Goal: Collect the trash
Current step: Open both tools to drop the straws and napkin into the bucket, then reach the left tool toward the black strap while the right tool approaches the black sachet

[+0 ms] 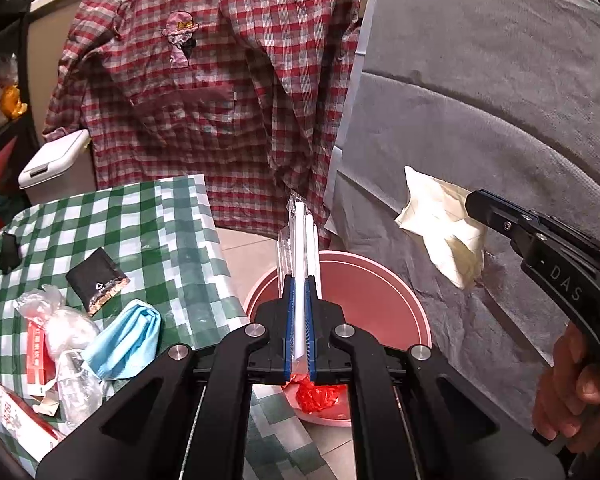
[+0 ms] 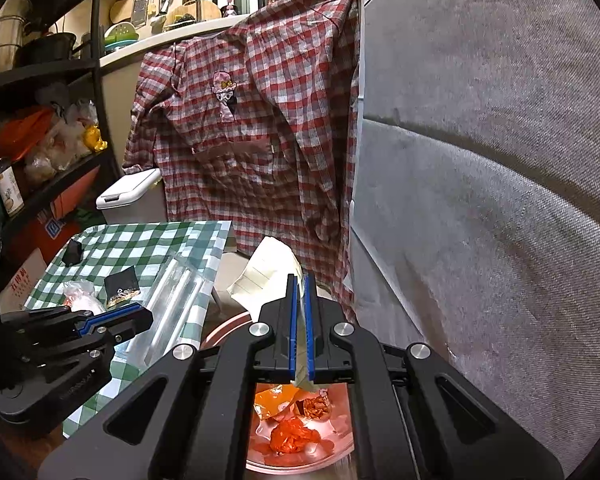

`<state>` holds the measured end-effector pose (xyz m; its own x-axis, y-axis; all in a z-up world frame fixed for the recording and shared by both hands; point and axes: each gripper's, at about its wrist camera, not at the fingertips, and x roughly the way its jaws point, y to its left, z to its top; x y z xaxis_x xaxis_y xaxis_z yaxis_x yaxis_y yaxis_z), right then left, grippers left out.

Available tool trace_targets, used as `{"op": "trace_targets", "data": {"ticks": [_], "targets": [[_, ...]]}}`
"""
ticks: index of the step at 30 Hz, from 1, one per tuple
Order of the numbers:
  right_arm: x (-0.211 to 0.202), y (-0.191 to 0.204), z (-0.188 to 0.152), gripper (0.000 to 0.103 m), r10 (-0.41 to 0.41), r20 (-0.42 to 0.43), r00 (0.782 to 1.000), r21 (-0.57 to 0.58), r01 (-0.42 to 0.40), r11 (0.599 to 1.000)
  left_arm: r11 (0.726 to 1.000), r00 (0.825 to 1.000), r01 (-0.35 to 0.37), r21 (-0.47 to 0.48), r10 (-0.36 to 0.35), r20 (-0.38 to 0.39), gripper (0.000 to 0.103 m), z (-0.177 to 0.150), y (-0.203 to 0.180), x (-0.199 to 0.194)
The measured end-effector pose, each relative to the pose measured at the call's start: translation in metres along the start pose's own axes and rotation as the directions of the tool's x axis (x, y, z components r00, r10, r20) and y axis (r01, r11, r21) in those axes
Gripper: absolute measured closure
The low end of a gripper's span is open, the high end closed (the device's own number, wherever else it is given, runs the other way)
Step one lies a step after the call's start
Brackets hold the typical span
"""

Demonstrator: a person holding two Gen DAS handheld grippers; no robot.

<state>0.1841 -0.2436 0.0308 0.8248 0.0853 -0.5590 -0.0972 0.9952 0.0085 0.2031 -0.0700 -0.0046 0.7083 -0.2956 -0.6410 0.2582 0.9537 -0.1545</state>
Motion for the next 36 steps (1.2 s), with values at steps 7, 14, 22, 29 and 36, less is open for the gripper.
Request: {"op": "trace_targets", "data": {"ticks": [7, 14, 22, 29, 36], "targets": [[0.009, -0.002, -0.001, 0.093, -0.004, -0.039, 0.999, 0.005, 0.004, 1.000, 1.000, 1.000, 0.017, -0.020, -0.017, -0.010, 0.098, 0.004, 0.002, 0.007], [0.012, -0.003, -0.003, 0.078, -0.005, -0.051, 0.999, 0.009, 0.005, 1.000, 0.999, 0.999, 0.034, -0.032, -0.035, -0.032, 0.078, 0.004, 0.004, 0.015], [0.011, 0.000, -0.003, 0.076, 0.003, -0.048, 0.999, 0.012, -0.003, 1.000, 0.999, 0.999, 0.035, -0.035, -0.036, -0.016, 0.078, 0.005, 0.009, 0.007], [0.001, 0.011, 0.000, 0.076, 0.017, -0.007, 1.000, 0.014, -0.017, 1.000, 0.999, 1.000, -0.001, -0.049, 0.002, 0.028, 0.078, 0.009, 0.030, -0.015], [-0.010, 0.032, 0.006, 0.076, 0.054, 0.048, 0.997, 0.028, -0.056, 0.998, 0.992, 0.993, -0.058, -0.109, 0.068, 0.094, 0.078, 0.014, 0.082, -0.052]]}}
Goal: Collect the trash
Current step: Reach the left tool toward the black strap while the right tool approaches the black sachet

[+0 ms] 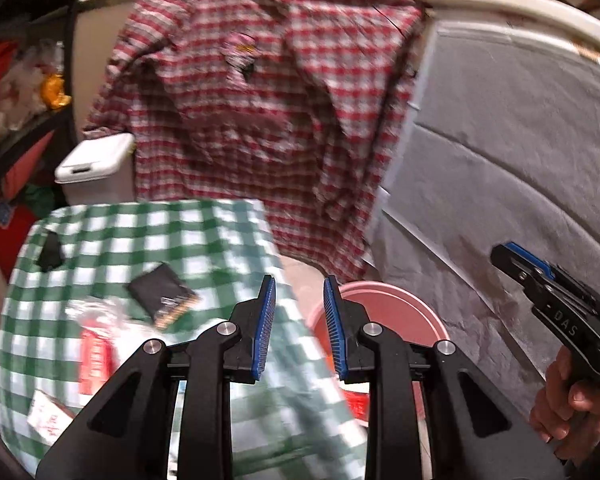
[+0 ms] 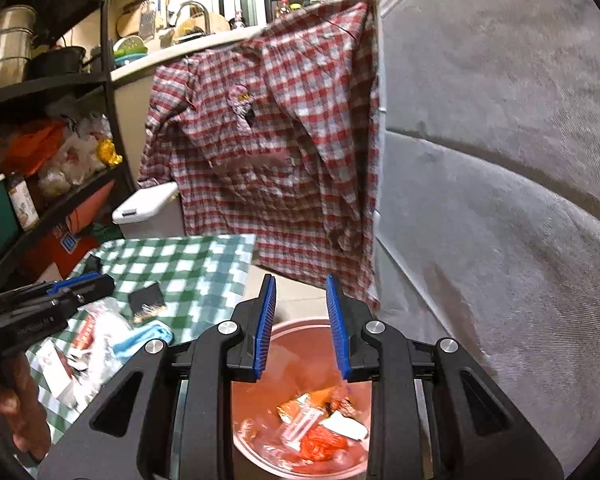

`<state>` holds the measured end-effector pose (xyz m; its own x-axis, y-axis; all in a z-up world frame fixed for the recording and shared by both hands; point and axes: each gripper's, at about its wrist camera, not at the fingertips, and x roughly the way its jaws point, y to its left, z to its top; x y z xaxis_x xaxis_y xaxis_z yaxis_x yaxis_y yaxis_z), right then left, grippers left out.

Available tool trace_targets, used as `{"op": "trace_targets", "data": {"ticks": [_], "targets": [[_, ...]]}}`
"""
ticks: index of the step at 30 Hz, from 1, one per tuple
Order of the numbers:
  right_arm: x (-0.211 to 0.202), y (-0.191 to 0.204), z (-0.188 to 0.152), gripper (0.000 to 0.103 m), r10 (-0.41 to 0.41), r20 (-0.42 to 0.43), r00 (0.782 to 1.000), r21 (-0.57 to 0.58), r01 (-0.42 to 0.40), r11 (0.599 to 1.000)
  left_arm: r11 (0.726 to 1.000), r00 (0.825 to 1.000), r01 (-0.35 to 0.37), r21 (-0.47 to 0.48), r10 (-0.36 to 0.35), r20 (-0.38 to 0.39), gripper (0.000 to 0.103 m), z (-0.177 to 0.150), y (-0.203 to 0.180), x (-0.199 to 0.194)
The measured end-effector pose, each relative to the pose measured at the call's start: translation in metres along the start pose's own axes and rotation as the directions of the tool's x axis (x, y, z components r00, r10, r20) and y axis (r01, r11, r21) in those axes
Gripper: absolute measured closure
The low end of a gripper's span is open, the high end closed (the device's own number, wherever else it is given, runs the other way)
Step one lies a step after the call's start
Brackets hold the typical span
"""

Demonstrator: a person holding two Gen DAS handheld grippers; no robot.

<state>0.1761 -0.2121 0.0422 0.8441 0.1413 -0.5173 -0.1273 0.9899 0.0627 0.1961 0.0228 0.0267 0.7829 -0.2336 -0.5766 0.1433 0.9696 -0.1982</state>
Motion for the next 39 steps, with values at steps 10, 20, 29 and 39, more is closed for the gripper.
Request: {"op": "trace_targets", "data": {"ticks": [10, 20, 29, 39], "targets": [[0.013, 0.061, 0.001, 0.096, 0.158, -0.007, 0.987, -0.035, -0.158, 0.987, 0.982, 0.985, -0.162, -0.092, 0.167, 0.048, 0.080, 0.007, 0.124, -0.041], [0.072, 0.128, 0.002, 0.096, 0.296, -0.083, 0.952, -0.086, -0.303, 0.949, 0.944, 0.952, -0.300, -0.139, 0.305, 0.011, 0.088, -0.006, 0.226, -0.035], [0.155, 0.184, -0.006, 0.091, 0.365, -0.239, 0.900, -0.117, -0.400, 0.909, 0.937, 0.948, -0.313, -0.154, 0.317, 0.003, 0.088, -0.010, 0.271, -0.016], [0.244, 0.227, -0.024, 0.033, 0.351, -0.486, 0.801, -0.129, -0.463, 0.877, 0.945, 0.959, -0.284, -0.163, 0.280, -0.048, 0.078, -0.008, 0.304, 0.025]]}}
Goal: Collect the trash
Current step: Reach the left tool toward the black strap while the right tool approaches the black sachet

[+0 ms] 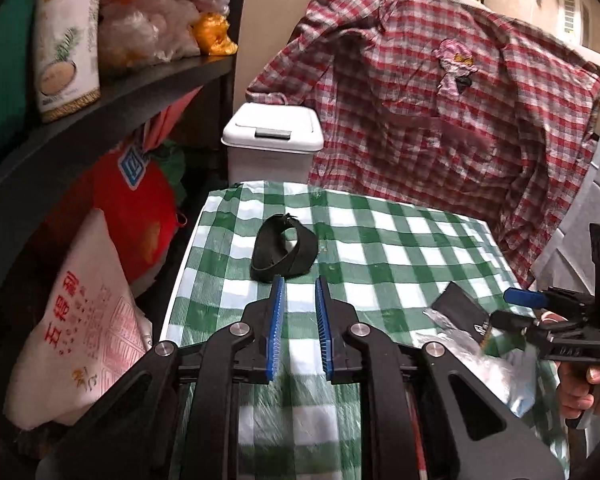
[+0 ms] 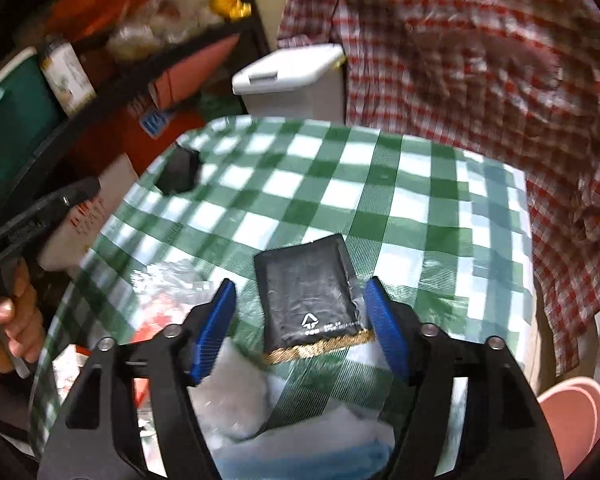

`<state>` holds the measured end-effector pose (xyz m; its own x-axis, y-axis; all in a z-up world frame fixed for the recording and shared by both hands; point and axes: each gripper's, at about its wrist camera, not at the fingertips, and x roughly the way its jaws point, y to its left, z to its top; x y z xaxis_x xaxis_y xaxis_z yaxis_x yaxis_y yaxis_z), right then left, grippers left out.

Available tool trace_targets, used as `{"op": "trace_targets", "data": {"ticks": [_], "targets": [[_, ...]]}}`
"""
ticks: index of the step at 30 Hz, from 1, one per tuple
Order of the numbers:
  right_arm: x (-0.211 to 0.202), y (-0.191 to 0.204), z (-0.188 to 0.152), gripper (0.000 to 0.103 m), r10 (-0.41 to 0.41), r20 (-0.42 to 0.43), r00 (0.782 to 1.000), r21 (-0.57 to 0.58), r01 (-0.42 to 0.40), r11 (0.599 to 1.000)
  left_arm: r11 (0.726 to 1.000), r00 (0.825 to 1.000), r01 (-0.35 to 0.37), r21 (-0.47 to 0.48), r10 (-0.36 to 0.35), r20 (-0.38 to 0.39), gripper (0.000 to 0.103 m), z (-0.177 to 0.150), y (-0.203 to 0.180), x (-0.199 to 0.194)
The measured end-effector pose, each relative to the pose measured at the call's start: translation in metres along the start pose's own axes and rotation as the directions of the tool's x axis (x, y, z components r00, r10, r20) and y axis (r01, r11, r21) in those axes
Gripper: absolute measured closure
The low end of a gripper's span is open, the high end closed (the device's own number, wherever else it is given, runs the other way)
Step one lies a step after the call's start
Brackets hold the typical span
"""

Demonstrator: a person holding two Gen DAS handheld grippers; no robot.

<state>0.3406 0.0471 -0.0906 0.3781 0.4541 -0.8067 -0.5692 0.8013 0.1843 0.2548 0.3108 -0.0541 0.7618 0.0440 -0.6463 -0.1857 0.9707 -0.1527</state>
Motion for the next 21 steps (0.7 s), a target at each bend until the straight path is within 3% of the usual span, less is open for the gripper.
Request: {"op": "trace_targets", "data": {"ticks": [2, 5, 12, 17, 21], "targets": [[0.011, 0.000, 0.003, 0.030, -0.009, -0.022, 1.000, -0.004, 0.009, 1.000, 1.000, 1.000, -0.013, -0.011, 0.013, -0.007, 0.063, 0.001, 0.006, 0.011], [0.022, -0.003, 0.003, 0.027, -0.030, -0.048, 0.998, -0.005, 0.030, 1.000, 1.000, 1.000, -0.021, -0.017, 0.021, -0.022, 0.056, 0.005, 0.011, 0.028], [0.039, 0.001, 0.005, 0.023, -0.071, -0.094, 0.993, -0.070, 0.064, 0.995, 1.000, 0.998, -0.025, -0.013, 0.024, -0.064, 0.026, 0.018, 0.012, 0.066], [0.046, 0.009, 0.002, 0.018, -0.104, -0.106, 0.989, -0.140, 0.088, 0.986, 0.998, 0.992, -0.059, -0.011, 0.057, -0.116, 0.023, 0.020, 0.014, 0.092], [0.047, 0.012, 0.001, 0.017, -0.115, -0.109, 0.987, -0.152, 0.098, 0.983, 0.999, 0.991, -0.047, -0.028, 0.043, -0.128, 0.023, 0.022, 0.014, 0.104]]}}
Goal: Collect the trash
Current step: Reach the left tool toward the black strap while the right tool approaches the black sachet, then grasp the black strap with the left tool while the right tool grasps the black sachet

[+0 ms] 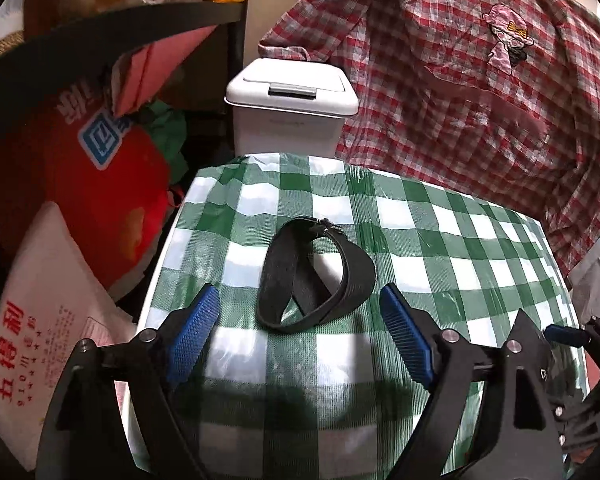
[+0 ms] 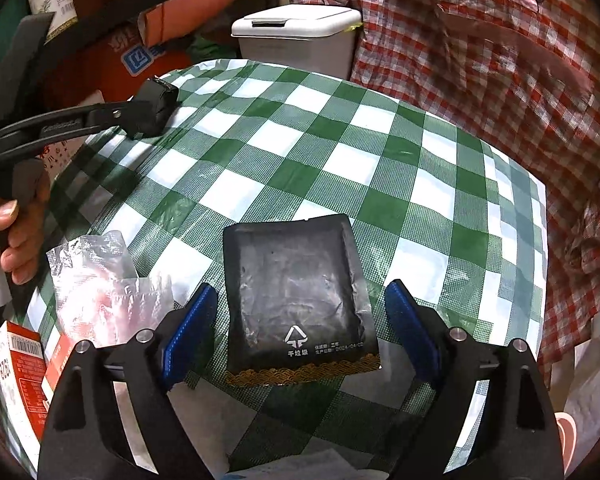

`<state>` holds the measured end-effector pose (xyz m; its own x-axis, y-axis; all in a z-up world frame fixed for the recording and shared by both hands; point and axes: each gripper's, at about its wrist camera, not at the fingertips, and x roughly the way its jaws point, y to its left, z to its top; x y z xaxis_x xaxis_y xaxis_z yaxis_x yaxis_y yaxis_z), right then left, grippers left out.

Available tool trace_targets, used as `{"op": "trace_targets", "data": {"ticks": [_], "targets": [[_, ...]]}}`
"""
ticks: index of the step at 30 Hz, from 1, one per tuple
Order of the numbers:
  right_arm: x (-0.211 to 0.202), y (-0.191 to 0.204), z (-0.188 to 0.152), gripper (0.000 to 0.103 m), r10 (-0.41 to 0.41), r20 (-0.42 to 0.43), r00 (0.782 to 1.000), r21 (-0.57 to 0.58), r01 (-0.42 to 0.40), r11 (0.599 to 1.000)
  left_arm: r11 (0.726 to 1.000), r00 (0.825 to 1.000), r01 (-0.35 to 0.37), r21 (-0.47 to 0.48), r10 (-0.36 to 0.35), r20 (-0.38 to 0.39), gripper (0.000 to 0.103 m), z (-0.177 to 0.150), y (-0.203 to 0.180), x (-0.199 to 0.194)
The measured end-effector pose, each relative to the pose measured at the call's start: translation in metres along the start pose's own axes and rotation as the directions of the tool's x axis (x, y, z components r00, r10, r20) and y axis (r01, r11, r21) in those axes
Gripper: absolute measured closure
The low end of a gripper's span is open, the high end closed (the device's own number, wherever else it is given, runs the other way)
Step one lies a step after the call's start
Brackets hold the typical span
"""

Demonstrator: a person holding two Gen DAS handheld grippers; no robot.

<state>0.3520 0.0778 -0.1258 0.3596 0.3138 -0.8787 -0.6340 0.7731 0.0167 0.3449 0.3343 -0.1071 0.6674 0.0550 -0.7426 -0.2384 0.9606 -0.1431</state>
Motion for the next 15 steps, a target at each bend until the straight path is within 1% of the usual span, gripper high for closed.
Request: {"op": "trace_targets", "data": {"ticks": [4, 6, 7, 8, 9, 10, 11, 13, 14, 15], "targets": [[0.000, 0.001, 0.000, 0.016, -0.003, 0.001, 1.000, -0.009, 0.003, 1.000, 1.000, 1.000, -0.003, 0.013, 0.004, -0.020, 0.023, 0.003, -0.004, 0.010], [0.000, 0.000, -0.001, 0.018, -0.003, 0.004, 1.000, -0.013, 0.003, 1.000, 1.000, 0.999, -0.013, 0.023, 0.014, -0.038, 0.024, 0.003, -0.008, 0.015], [-0.001, 0.000, -0.001, 0.022, -0.002, 0.009, 1.000, -0.015, 0.002, 1.000, 1.000, 0.999, -0.010, 0.028, 0.011, -0.039, 0.025, 0.004, -0.008, 0.017], [-0.003, 0.000, -0.002, 0.029, 0.000, 0.014, 1.000, -0.017, 0.000, 1.000, 1.000, 0.999, -0.005, 0.030, 0.006, -0.036, 0.029, 0.004, -0.009, 0.017], [-0.004, 0.000, -0.002, 0.034, 0.001, 0.019, 1.000, -0.019, -0.001, 1.000, 0.999, 0.999, 0.001, 0.034, 0.000, -0.033, 0.035, 0.005, -0.011, 0.016], [-0.006, -0.001, -0.001, 0.040, 0.000, 0.020, 1.000, -0.018, 0.001, 1.000, 0.999, 0.999, 0.004, 0.037, -0.003, -0.036, 0.039, 0.005, -0.012, 0.017], [-0.006, -0.002, -0.001, 0.043, -0.001, 0.018, 1.000, -0.014, 0.002, 1.000, 0.999, 0.999, 0.004, 0.039, -0.003, -0.040, 0.047, 0.005, -0.013, 0.018], [-0.008, -0.002, -0.002, 0.047, 0.000, 0.023, 1.000, -0.019, 0.001, 1.000, 0.999, 0.999, 0.004, 0.045, -0.002, -0.043, 0.056, 0.005, -0.015, 0.018], [-0.010, 0.000, -0.003, 0.051, -0.004, 0.028, 1.000, -0.031, 0.004, 1.000, 0.999, 0.999, 0.005, 0.051, -0.003, -0.043, 0.062, 0.005, -0.016, 0.017], [-0.012, 0.001, -0.003, 0.053, -0.012, 0.031, 0.999, -0.038, 0.014, 0.999, 0.998, 0.999, 0.003, 0.059, -0.001, -0.042, 0.069, 0.005, -0.017, 0.016]]}}
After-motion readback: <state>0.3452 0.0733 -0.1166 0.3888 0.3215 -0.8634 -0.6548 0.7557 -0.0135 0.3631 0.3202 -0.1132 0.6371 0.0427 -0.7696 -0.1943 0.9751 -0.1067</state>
